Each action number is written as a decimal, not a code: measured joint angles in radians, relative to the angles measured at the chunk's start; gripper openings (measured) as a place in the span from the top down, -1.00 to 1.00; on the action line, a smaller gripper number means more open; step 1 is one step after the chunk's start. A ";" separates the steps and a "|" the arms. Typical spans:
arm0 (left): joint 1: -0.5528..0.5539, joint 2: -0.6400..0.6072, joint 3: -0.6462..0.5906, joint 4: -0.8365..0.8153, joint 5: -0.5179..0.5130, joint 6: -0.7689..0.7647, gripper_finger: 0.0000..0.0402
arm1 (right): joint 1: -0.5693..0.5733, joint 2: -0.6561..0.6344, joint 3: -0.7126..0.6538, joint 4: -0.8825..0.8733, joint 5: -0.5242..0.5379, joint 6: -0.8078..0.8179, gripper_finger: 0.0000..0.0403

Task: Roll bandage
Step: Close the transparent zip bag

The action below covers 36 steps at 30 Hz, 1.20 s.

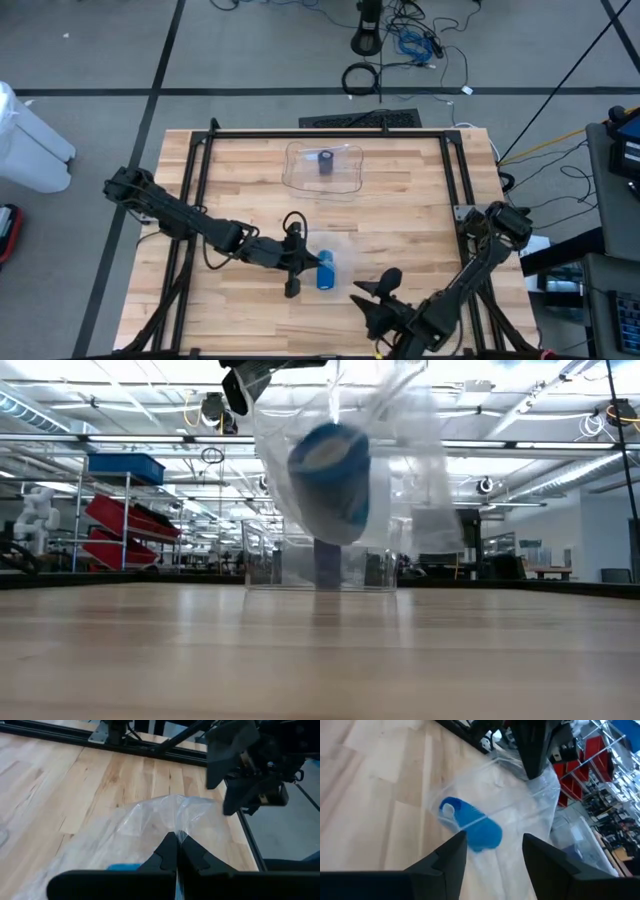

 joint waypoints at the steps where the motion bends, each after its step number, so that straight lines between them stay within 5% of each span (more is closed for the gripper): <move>1: 0.000 0.000 0.000 -0.001 0.000 0.000 1.00 | -0.013 0.000 -0.009 0.029 -0.002 -0.024 0.13; 13: 0.000 0.000 0.000 -0.030 -0.026 0.001 1.00 | -0.063 0.000 -0.036 0.185 -0.193 -0.157 0.14; 29: 0.000 0.000 0.000 -0.031 -0.053 0.001 1.00 | -0.109 0.014 -0.035 0.251 -0.092 -0.156 0.15; 32: 0.000 0.000 0.000 -0.031 -0.053 0.002 1.00 | -0.116 0.014 -0.035 0.253 -0.062 -0.143 0.25; 36: 0.000 0.000 0.000 -0.029 -0.056 0.006 1.00 | -0.123 0.014 -0.035 0.260 -0.062 -0.146 0.63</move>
